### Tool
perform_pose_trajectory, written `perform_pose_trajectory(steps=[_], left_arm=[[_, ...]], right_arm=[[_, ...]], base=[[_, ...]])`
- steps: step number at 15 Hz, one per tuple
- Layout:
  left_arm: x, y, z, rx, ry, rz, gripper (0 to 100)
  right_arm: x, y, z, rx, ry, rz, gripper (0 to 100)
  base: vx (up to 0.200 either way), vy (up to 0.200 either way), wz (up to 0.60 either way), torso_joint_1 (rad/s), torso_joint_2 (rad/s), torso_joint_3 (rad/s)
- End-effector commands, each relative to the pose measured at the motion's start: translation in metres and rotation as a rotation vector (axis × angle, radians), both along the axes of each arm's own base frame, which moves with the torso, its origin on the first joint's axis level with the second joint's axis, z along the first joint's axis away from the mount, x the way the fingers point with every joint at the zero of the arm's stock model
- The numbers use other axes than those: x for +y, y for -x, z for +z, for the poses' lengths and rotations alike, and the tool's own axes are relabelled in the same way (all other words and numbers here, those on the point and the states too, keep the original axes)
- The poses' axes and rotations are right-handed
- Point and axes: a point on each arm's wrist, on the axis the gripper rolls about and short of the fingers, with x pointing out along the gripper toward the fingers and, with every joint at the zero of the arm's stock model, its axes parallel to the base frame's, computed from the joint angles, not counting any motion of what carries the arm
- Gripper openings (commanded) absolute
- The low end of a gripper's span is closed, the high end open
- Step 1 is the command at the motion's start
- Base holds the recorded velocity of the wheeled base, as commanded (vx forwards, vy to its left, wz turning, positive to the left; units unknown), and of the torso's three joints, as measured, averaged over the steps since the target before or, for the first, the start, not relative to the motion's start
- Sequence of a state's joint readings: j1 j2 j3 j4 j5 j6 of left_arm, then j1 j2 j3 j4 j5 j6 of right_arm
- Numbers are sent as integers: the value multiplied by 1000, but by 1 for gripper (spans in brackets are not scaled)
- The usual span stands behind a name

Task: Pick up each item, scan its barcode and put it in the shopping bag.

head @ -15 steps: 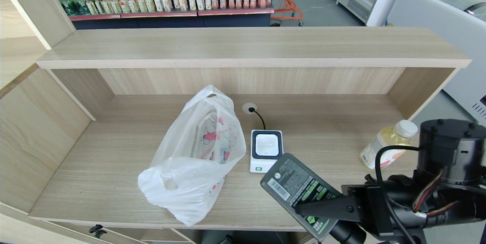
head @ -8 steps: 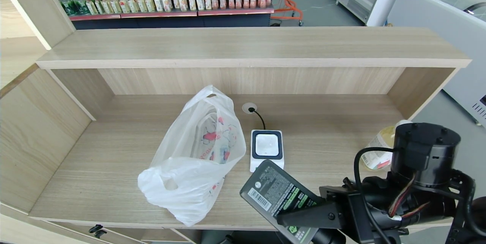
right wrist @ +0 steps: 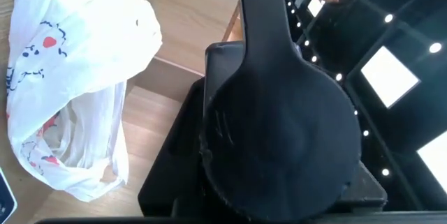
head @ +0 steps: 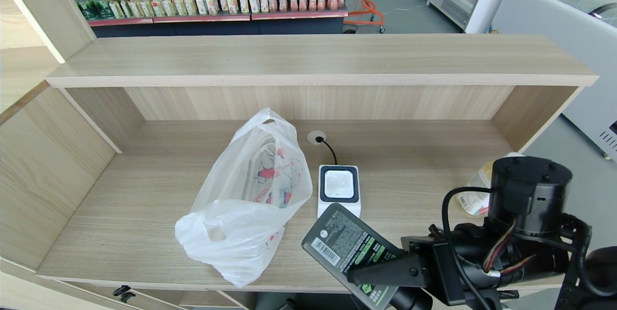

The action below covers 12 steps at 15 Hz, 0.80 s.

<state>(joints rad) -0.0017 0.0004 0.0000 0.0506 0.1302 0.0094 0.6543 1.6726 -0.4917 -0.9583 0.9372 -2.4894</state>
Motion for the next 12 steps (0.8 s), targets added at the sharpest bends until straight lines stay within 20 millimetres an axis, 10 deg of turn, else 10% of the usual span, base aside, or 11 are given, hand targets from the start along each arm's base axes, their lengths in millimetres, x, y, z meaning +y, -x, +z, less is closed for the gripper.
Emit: perform_pose_trajectory(steps=[1,12], left_arm=[[0,0,0,0,0,0,100],[0,0,0,0,0,0,100]], right_arm=[[0,1,0,0,0,2,0],[-1,2,11,168,-22,-28,0]], base=[[0,0,0,0,0,0],[0,0,0,0,0,0]])
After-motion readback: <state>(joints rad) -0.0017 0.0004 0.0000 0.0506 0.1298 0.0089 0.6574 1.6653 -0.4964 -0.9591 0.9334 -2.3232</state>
